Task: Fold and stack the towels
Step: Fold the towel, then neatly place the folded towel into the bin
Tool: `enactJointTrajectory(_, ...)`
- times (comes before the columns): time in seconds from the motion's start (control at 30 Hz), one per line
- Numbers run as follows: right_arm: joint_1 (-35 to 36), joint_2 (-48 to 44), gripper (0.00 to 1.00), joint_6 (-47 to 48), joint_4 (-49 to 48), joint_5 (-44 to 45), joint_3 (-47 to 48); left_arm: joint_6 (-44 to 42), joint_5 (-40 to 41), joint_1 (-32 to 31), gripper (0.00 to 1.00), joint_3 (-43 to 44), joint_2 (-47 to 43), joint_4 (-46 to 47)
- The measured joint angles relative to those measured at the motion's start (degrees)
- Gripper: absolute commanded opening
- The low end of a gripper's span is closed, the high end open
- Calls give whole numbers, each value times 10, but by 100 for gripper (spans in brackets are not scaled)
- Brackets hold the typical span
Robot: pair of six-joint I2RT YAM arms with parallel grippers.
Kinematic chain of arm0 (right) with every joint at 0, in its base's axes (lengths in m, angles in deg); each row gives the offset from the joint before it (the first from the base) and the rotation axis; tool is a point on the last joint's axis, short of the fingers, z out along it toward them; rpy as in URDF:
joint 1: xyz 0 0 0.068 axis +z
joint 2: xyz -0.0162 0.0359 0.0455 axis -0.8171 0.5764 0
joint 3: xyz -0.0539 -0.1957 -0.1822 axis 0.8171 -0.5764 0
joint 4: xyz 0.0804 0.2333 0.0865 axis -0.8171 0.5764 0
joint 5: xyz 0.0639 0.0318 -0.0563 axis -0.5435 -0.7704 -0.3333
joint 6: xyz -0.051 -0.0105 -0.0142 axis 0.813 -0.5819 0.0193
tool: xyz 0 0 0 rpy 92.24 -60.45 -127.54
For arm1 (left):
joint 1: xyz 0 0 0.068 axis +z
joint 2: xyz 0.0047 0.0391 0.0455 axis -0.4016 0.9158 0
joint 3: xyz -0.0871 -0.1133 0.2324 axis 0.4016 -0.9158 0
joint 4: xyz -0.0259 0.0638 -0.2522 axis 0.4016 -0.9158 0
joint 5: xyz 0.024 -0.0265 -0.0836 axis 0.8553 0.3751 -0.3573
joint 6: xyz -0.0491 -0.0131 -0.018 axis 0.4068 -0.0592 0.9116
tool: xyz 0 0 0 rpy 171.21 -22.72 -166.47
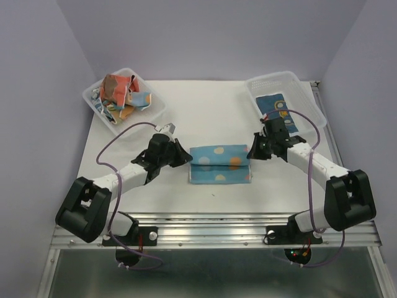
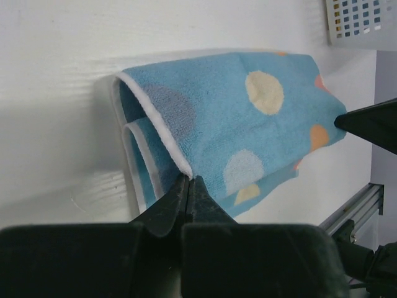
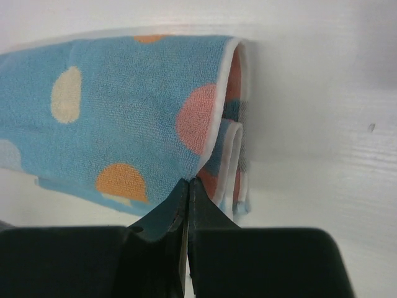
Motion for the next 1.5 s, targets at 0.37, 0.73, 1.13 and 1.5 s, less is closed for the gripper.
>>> enactJointTrajectory(0.37,0,-95,1,-14,19,-55,-94,37,16,-45,0,-75,-49,0)
enactJointTrajectory(0.73,0,-88,46,-33,19,-72,-162,57,26,-70,96,-109,-75,-30)
enactJointTrajectory(1.13,0,-80,66,-33,26,-7,-101,50,93,-71,99,-114,-248,-124)
enactJointTrajectory(1.5,32,42,61,-14,7,39,-61,48,140,-71,99,-114,-252,-172)
